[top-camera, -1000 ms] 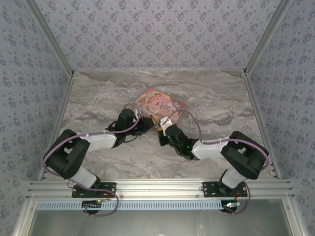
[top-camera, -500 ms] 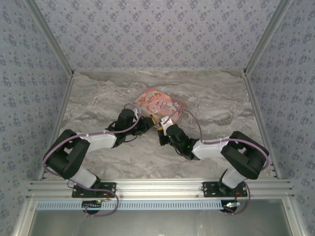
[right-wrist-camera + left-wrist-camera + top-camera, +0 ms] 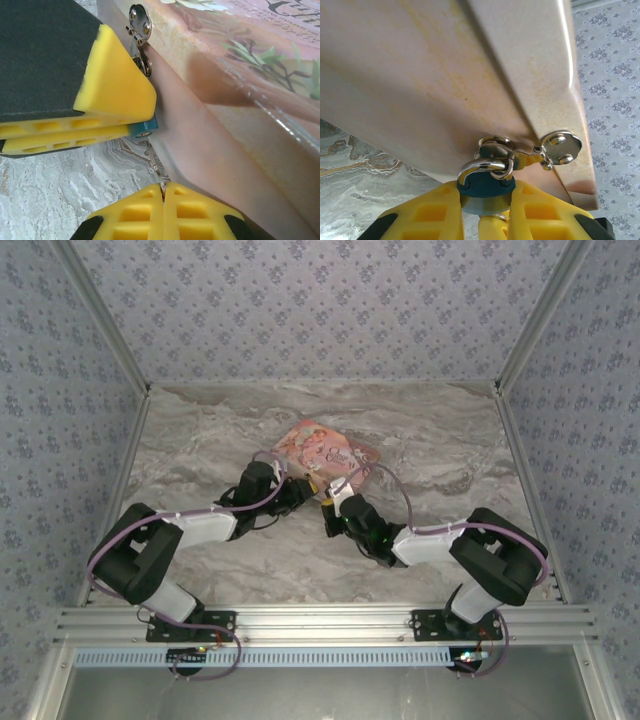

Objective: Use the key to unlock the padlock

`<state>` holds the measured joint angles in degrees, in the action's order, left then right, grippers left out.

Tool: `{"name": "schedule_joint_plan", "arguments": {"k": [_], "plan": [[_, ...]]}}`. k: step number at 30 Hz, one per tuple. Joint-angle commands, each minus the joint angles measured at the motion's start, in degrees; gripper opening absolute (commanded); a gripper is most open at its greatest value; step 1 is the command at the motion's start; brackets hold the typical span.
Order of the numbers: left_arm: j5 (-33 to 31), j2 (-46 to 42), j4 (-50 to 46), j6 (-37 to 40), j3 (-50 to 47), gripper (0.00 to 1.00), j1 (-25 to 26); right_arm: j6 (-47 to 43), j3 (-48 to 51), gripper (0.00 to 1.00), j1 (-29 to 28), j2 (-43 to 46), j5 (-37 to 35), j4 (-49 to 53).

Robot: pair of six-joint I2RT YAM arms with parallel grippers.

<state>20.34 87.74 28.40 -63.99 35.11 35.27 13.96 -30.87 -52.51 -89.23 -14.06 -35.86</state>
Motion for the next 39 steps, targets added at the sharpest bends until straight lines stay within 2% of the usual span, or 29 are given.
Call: {"name": "schedule_joint_plan", "arguments": {"k": [1, 12, 39], "plan": [[1.19, -0.68, 3.04, -0.17, 2.23, 0.21, 0.42, 1.40, 0.23, 0.00, 0.61, 1.08, 0.62, -2.14], [1.28, -0.70, 3.55, -0.30, 1.80, 0.21, 0.39, 3.01, 0.49, 0.00, 2.11, 0.99, 6.33, -5.21], [2.07, -0.20, 4.73, -1.06, 1.82, 0.21, 0.88, 7.09, -1.10, 0.00, 5.92, -1.83, 13.39, -11.18]]}}
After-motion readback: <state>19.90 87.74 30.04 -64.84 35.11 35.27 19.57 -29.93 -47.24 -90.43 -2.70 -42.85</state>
